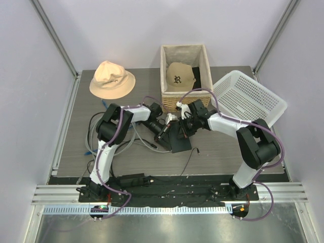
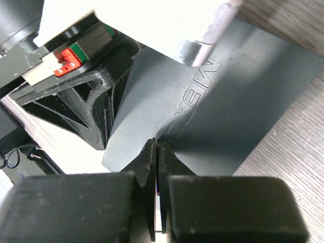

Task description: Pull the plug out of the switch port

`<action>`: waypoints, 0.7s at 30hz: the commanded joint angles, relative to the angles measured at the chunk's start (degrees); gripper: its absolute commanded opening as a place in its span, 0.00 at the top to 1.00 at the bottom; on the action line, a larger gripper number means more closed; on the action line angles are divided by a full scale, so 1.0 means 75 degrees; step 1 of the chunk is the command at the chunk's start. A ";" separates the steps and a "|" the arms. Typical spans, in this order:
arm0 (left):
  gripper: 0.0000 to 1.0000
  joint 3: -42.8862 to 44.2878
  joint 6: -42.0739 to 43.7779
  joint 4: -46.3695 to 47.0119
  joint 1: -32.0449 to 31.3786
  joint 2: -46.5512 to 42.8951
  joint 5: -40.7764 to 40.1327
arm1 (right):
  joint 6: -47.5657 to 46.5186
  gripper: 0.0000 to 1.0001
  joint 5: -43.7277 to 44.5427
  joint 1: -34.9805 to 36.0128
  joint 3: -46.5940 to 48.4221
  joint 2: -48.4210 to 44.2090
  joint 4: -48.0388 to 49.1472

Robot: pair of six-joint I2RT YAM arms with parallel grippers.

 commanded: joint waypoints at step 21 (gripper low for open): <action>1.00 0.0886 0.2487 -0.4067 0.1121 0.0923 -0.1966 | -0.0915 0.99 0.0853 0.0019 -0.0642 -0.0176 -0.0579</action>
